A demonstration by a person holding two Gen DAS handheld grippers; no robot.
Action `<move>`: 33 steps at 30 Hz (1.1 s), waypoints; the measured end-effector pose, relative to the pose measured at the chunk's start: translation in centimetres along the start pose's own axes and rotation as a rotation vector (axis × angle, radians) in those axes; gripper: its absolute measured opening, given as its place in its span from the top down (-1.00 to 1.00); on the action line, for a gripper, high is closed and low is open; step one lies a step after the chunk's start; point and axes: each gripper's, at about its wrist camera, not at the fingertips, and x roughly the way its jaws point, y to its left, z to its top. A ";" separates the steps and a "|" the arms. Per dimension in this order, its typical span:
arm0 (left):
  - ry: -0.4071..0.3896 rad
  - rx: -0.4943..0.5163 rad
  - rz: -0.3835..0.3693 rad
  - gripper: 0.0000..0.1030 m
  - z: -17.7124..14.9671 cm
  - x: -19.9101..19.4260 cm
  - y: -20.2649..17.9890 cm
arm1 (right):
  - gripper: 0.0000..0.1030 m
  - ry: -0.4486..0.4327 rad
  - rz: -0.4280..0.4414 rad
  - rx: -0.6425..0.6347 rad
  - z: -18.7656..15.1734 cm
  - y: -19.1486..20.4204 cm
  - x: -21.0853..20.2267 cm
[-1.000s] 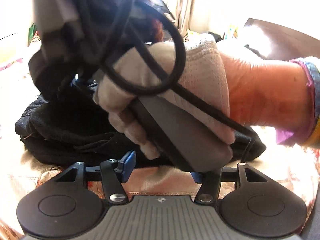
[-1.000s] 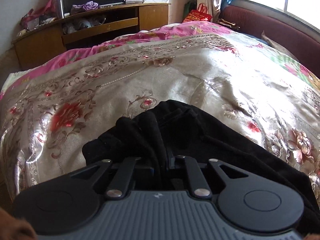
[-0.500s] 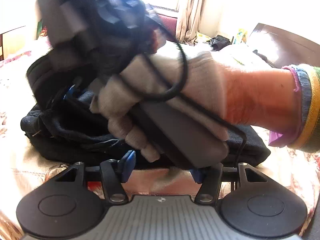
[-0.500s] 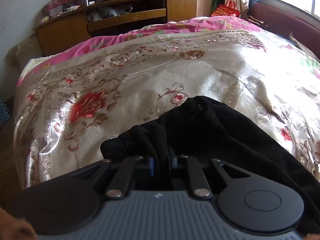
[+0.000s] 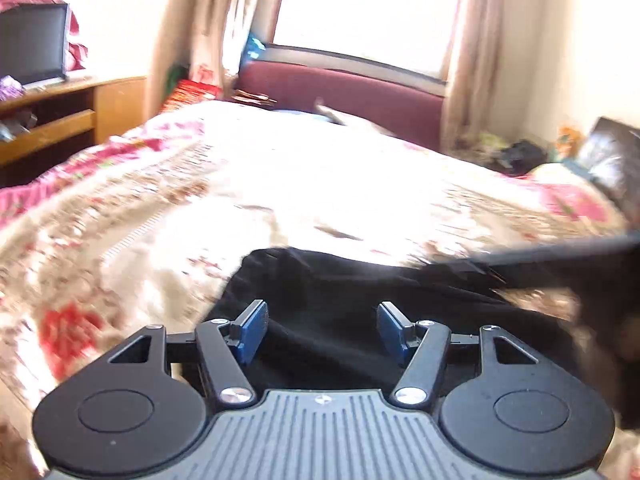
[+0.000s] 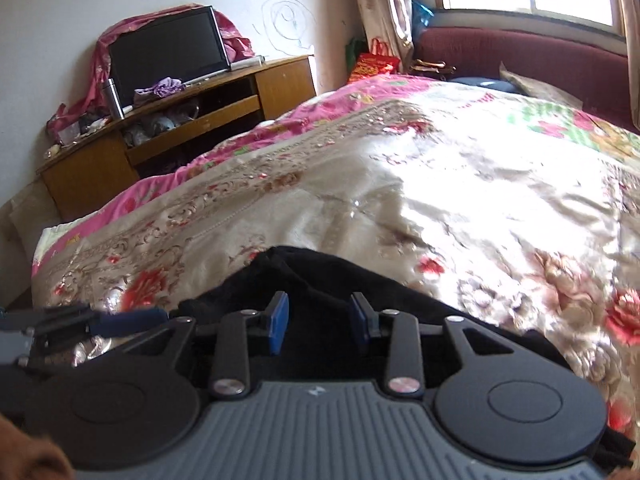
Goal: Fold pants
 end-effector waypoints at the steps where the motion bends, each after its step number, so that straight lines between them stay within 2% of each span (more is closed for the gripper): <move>1: -0.014 0.010 0.024 -0.43 0.0 0.5 0.1 | 0.32 0.001 -0.025 -0.002 -0.8 -0.4 -0.5; 3: 0.007 0.031 0.069 -0.44 -0.2 2.1 0.8 | 0.31 0.001 -0.062 -0.007 -2.4 -1.1 -1.3; 5: 0.104 0.101 0.123 -0.49 -1.5 4.9 0.9 | 0.25 0.067 -0.108 -0.010 -4.4 -2.0 -0.8; 6: 0.161 0.127 0.157 -0.58 -2.3 6.3 1.1 | 0.25 0.111 -0.139 -0.013 -5.4 -2.5 -0.3; 8: 0.175 0.140 0.160 -0.58 -3.1 6.6 1.4 | 0.27 0.167 -0.151 0.037 -7.2 -3.8 0.2; 10: 0.152 0.167 0.176 -0.57 -2.2 5.3 0.5 | 0.26 0.129 -0.129 0.095 -7.3 -4.5 -1.0; 13: 0.090 0.188 0.176 -0.56 -0.9 2.9 -0.9 | 0.23 0.009 -0.158 0.175 -6.8 -5.7 -4.6; 16: 0.029 0.235 0.125 -0.58 -0.2 1.5 -2.8 | 0.18 -0.059 -0.218 0.246 -7.8 -7.6 -7.4; 18: 0.051 0.291 0.090 -0.62 -0.7 2.2 -4.4 | 0.17 -0.043 -0.302 0.255 -8.8 -9.4 -8.0; 19: 0.090 0.318 0.086 -0.63 -1.3 3.3 -5.0 | 0.17 -0.021 -0.329 0.280 -9.3 -10.6 -8.1; 21: 0.217 0.340 0.095 -0.63 -3.1 6.0 -5.3 | 0.17 -0.002 -0.331 0.333 -10.1 -12.5 -8.5; 22: 0.237 0.331 0.101 -0.63 -3.6 6.6 -5.1 | 0.17 0.015 -0.327 0.351 -10.4 -13.2 -8.6; 24: 0.222 0.326 0.103 -0.63 -3.6 6.2 -5.3 | 0.18 0.035 -0.348 0.339 -10.6 -13.8 -8.7; 26: 0.204 0.341 0.106 -0.63 -2.8 5.4 -5.8 | 0.17 0.014 -0.395 0.334 -11.0 -14.3 -9.5; 27: 0.193 0.353 0.103 -0.63 -2.6 5.0 -6.1 | 0.17 0.010 -0.391 0.360 -11.3 -14.8 -10.0; 30: 0.169 0.385 0.080 -0.63 -2.5 4.8 -6.7 | 0.14 0.014 -0.296 0.493 -13.3 -16.0 -11.1; 33: 0.206 0.417 0.083 -0.63 -3.2 5.8 -7.2 | 0.10 -0.007 -0.174 0.653 -15.6 -17.1 -11.1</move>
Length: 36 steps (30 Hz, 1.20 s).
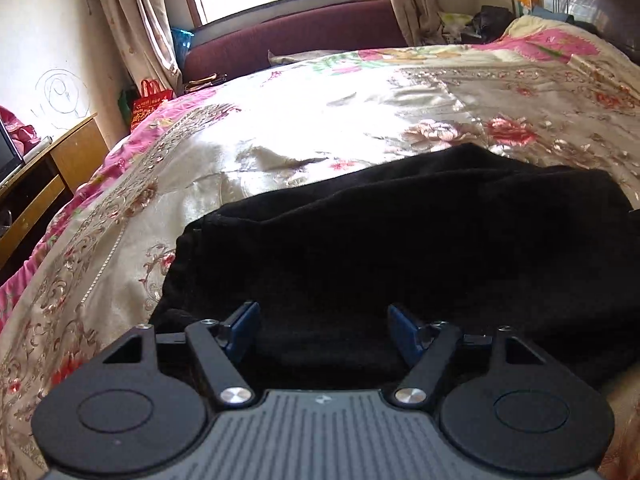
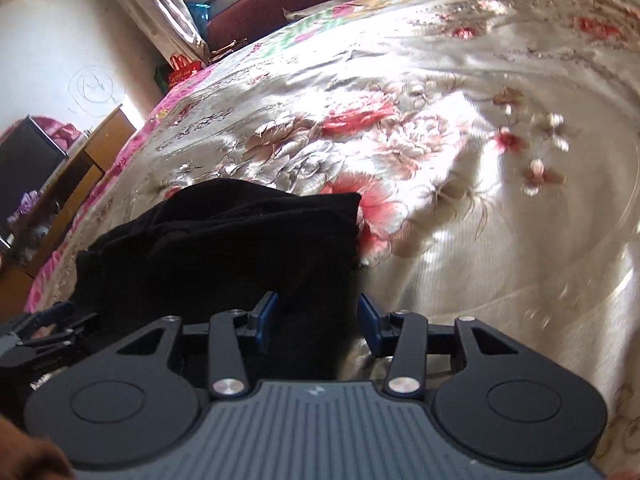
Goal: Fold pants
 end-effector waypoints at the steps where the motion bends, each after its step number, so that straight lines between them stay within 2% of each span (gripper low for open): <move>1: 0.007 0.009 0.008 -0.63 -0.2 0.2 -0.3 | 0.08 0.020 0.065 0.079 -0.3 -0.9 0.3; 2: 0.007 0.017 0.011 -0.63 -0.2 0.2 -0.5 | -0.02 0.041 0.119 0.146 -0.6 -1.8 0.7; 7: 0.009 0.039 -0.012 -0.63 0.0 0.1 -0.6 | -0.02 0.054 0.267 0.276 -1.1 -4.5 1.8; 9: 0.013 0.042 -0.013 -0.63 0.2 0.1 -0.6 | -0.02 0.068 0.301 0.296 -0.7 -4.0 2.0; 12: 0.003 0.050 -0.025 -0.63 0.4 -0.2 -0.6 | 0.09 0.023 0.373 0.261 -0.7 -2.7 1.2; 15: 0.008 0.079 -0.032 -0.63 0.5 0.0 -1.1 | 0.11 0.000 0.455 0.335 -1.0 -4.4 1.8; 17: 0.014 0.105 -0.019 -0.63 0.6 0.4 -1.6 | 0.10 0.050 0.433 0.347 -0.6 -4.7 3.7; 19: 0.016 0.114 -0.008 -0.63 1.0 0.5 -2.0 | 0.07 0.051 0.465 0.298 0.0 -3.1 5.0; 21: 0.021 0.115 -0.008 -0.63 1.3 0.7 -2.3 | 0.08 0.049 0.435 0.250 0.6 -1.6 6.4; 23: 0.031 0.128 0.001 -0.63 1.6 1.0 -2.6 | 0.46 0.073 0.397 0.319 0.4 -1.9 8.0; 24: 0.036 0.136 0.001 -0.63 1.7 1.0 -2.7 | 0.49 0.076 0.410 0.358 0.4 -2.4 7.8; 25: 0.040 0.141 -0.005 -0.63 1.7 1.0 -2.8 | 0.63 0.063 0.430 0.394 0.2 -2.8 7.1; 28: 0.068 0.146 -0.061 -0.63 1.8 0.9 -3.7 | 0.70 0.036 0.468 0.449 -0.6 -3.8 4.1; 32: 0.076 0.164 -0.130 -0.62 2.0 0.1 -6.9 | 0.72 0.014 0.428 0.470 -1.1 -5.8 1.2; 36: 0.046 0.213 -0.266 -0.62 2.0 -1.6 -11.7 | 0.73 -0.012 0.319 0.474 -1.7 -9.4 -2.9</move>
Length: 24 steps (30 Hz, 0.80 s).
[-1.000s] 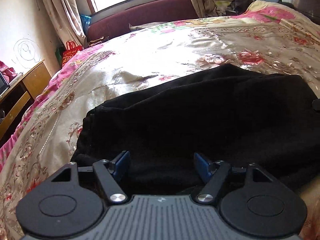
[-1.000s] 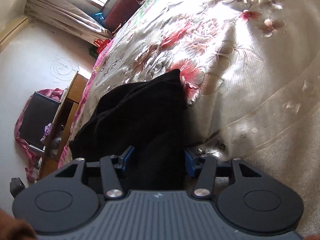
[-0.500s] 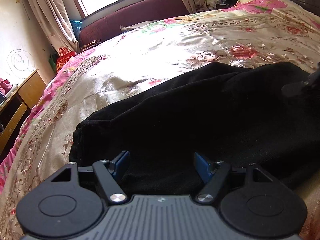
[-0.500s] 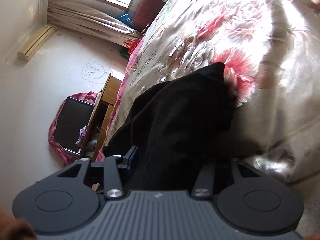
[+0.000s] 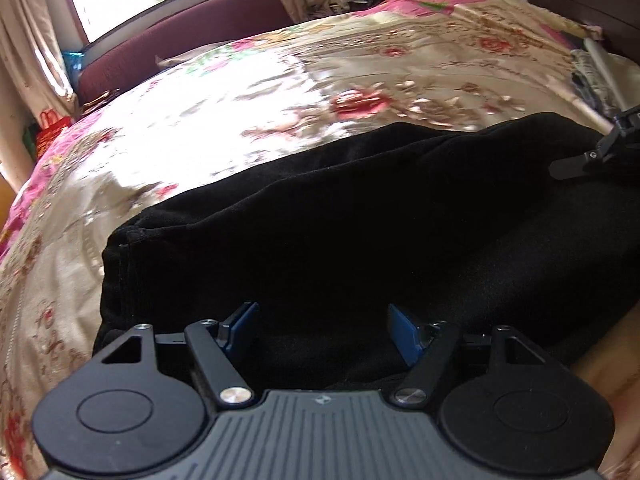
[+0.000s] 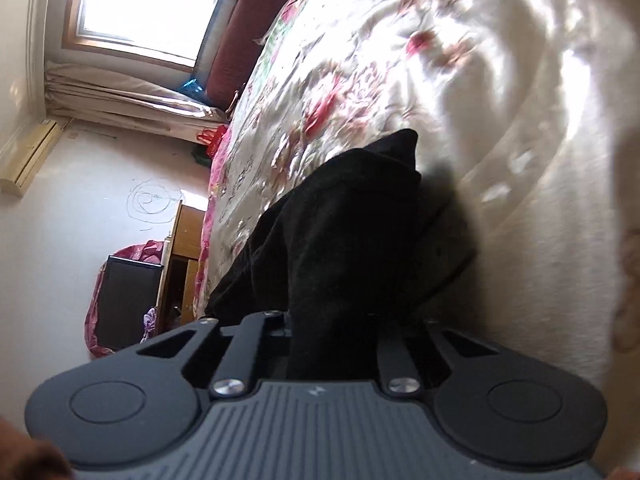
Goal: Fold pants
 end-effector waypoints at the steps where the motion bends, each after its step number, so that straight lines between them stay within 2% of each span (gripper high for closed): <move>1: -0.008 0.012 -0.035 -0.62 0.2 0.0 -1.2 | 0.73 -0.017 -0.029 0.007 0.1 -0.6 -1.7; 4: -0.041 0.057 -0.112 -0.63 0.9 0.1 -5.0 | 0.72 -0.070 -0.155 -0.036 0.3 -0.7 -6.4; 7: -0.079 0.105 -0.112 -0.63 1.3 -0.3 -7.4 | 0.70 -0.101 -0.246 -0.078 -0.1 0.5 -9.5; 10: -0.111 0.132 -0.105 -0.63 1.4 -1.2 -8.1 | 0.69 -0.125 -0.305 -0.141 -0.6 3.3 -10.3; 13: -0.110 0.110 -0.090 -0.64 0.7 -1.2 -7.0 | 0.66 -0.128 -0.314 -0.209 -1.1 7.1 -9.4; 19: -0.165 -0.055 -0.119 -0.64 -1.1 -2.1 -3.3 | 0.47 -0.102 -0.370 -0.328 -2.6 15.0 -5.1; 22: -0.201 -0.051 -0.091 -0.64 -2.0 -2.9 -2.5 | 0.46 -0.063 -0.422 -0.384 -3.5 18.4 -1.0; 24: -0.222 -0.028 -0.033 -0.64 -2.4 -3.4 -2.3 | 0.46 -0.027 -0.448 -0.444 -4.4 20.1 2.2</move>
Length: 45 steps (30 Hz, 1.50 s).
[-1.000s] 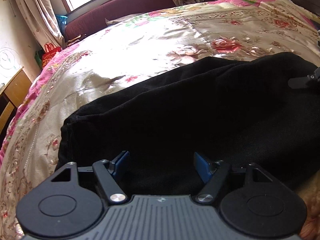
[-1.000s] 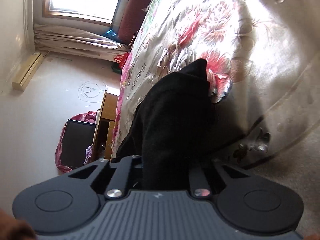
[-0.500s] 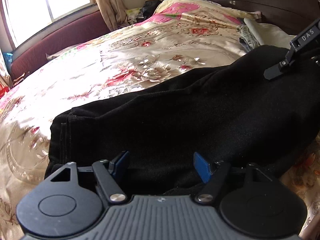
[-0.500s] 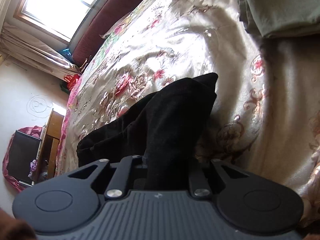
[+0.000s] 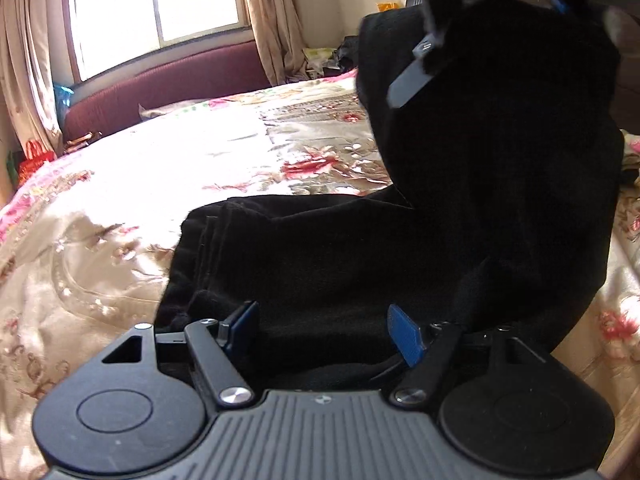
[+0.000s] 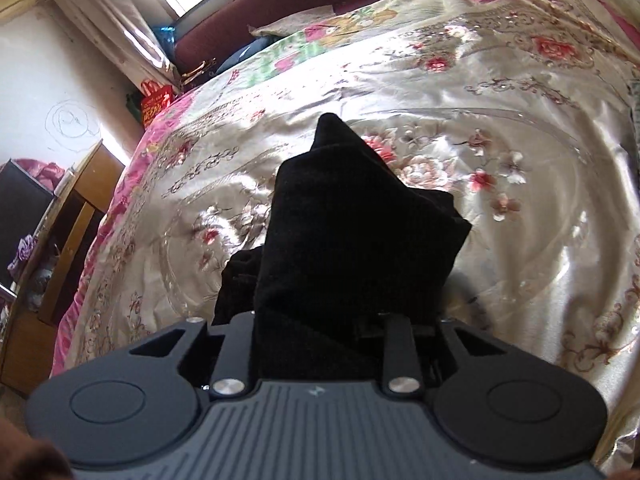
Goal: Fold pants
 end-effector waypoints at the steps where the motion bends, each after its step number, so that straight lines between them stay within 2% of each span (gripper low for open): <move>1: 0.001 0.000 0.019 -0.65 -0.1 -0.1 0.3 | 0.46 0.016 -0.014 -0.029 -0.1 1.4 1.1; 2: 0.009 -0.014 0.028 -0.65 -0.3 0.0 0.9 | 0.46 0.030 -0.029 -0.052 -0.2 2.7 2.2; 4: 0.016 -0.064 -0.003 -0.65 -0.7 0.0 2.2 | 0.45 0.056 -0.053 -0.067 -0.4 4.6 4.8; 8: -0.003 -0.134 -0.059 -0.65 -0.9 -0.8 3.8 | 0.25 0.134 -0.109 0.004 -1.2 6.5 9.7; 12: -0.012 -0.147 -0.031 -0.65 -1.1 -1.1 4.2 | 0.25 0.128 -0.148 -0.044 -1.8 7.9 11.7; 16: -0.018 -0.197 -0.030 -0.65 -1.3 -1.4 5.2 | 0.23 0.138 -0.157 -0.050 -1.4 8.8 11.9; 19: -0.004 -0.234 -0.014 -0.65 -1.5 -1.3 6.2 | -0.17 0.165 -0.145 -0.049 -1.0 9.6 12.1; 22: 0.009 -0.261 -0.001 -0.65 -2.1 -1.3 6.8 | -0.16 0.145 -0.060 -0.044 -0.6 11.2 11.9; 25: 0.000 -0.279 0.001 -0.65 -2.6 -1.8 7.2 | -0.16 0.140 -0.041 -0.063 -0.3 12.2 11.9; 29: -0.022 -0.315 -0.006 -0.65 -3.0 -2.4 7.8 | -0.15 0.139 0.010 -0.073 0.1 10.9 10.1; 31: -0.048 -0.335 -0.007 -0.65 -3.1 -3.2 8.2 | -0.15 0.136 0.015 -0.087 -0.3 10.0 9.0; 34: -0.099 -0.357 -0.011 -0.65 -3.6 -4.6 8.3 | -0.15 0.114 -0.021 -0.164 -1.7 9.0 7.3; 36: -0.105 -0.337 0.009 -0.65 -3.6 -4.8 7.9 | -0.15 0.110 -0.039 -0.203 -3.0 8.4 6.5; 41: -0.058 -0.281 0.145 -0.67 -2.9 -3.4 8.0 | -0.11 0.089 -0.052 -0.231 -4.9 7.9 5.8; 43: -0.014 -0.311 0.215 -0.66 -3.0 -2.7 9.0 | -0.11 0.111 -0.046 -0.236 -5.8 7.9 6.2; 45: 0.013 -0.376 0.237 -0.66 -3.8 -2.8 10.5 | -0.11 0.137 -0.042 -0.221 -6.7 7.5 7.2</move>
